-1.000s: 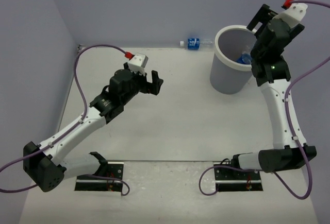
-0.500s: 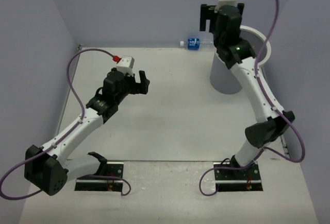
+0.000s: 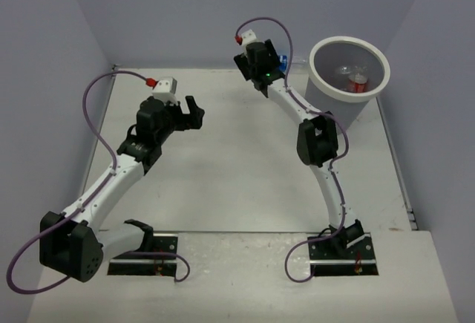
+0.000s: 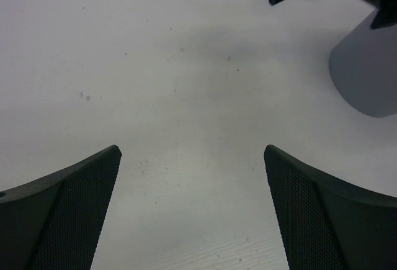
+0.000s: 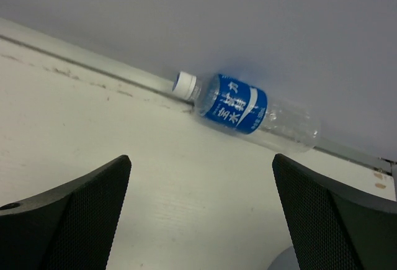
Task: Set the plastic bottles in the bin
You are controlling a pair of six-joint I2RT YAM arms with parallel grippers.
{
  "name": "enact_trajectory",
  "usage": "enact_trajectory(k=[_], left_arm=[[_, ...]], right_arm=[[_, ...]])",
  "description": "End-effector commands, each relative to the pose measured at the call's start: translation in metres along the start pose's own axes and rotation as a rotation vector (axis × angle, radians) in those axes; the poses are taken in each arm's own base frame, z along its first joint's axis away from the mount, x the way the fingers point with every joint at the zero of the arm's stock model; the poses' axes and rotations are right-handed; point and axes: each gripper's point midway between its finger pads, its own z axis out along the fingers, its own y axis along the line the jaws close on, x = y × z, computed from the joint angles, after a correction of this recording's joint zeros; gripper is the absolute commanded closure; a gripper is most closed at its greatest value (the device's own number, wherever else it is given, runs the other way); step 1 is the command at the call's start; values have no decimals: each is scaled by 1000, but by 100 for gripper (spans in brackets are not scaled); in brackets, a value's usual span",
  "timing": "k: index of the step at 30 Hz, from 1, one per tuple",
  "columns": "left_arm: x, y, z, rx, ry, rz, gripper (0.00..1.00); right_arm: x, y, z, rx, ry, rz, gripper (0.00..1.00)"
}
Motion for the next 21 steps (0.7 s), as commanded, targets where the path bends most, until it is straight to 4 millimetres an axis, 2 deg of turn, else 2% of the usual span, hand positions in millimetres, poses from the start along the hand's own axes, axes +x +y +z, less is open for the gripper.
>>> enact_trajectory(k=[1,4,7,10,13,15,16,17,18,19,21], left_arm=[[-24,-8,13,61,-77,-4,0],[-29,-7,24,59,-67,-9,0],[-34,-4,32,51,-59,-10,0],[-38,0,38,42,-64,-12,0],[-41,4,44,35,-64,-16,0],[-43,5,47,36,-68,-18,0],[-42,6,49,34,-63,-18,0],[-43,6,50,34,-62,-18,0],[-45,6,52,31,-63,-19,0],[-46,6,53,31,-64,-19,0],[-45,7,57,30,-62,-25,0]], right_arm=[[-54,-34,11,87,-236,76,1],[-55,-26,27,38,-289,167,1],[-72,-31,34,18,-372,254,1],[-77,-31,47,-30,-471,388,1],[-83,-45,55,-90,-529,653,1],[-80,-69,62,-137,-564,859,1],[-79,-73,65,-175,-562,993,1],[-73,-79,70,-182,-557,1022,1],[-68,-80,75,-227,-550,1139,1],[-72,-78,74,-248,-558,1178,1],[-58,-65,83,-244,-533,1167,1]])
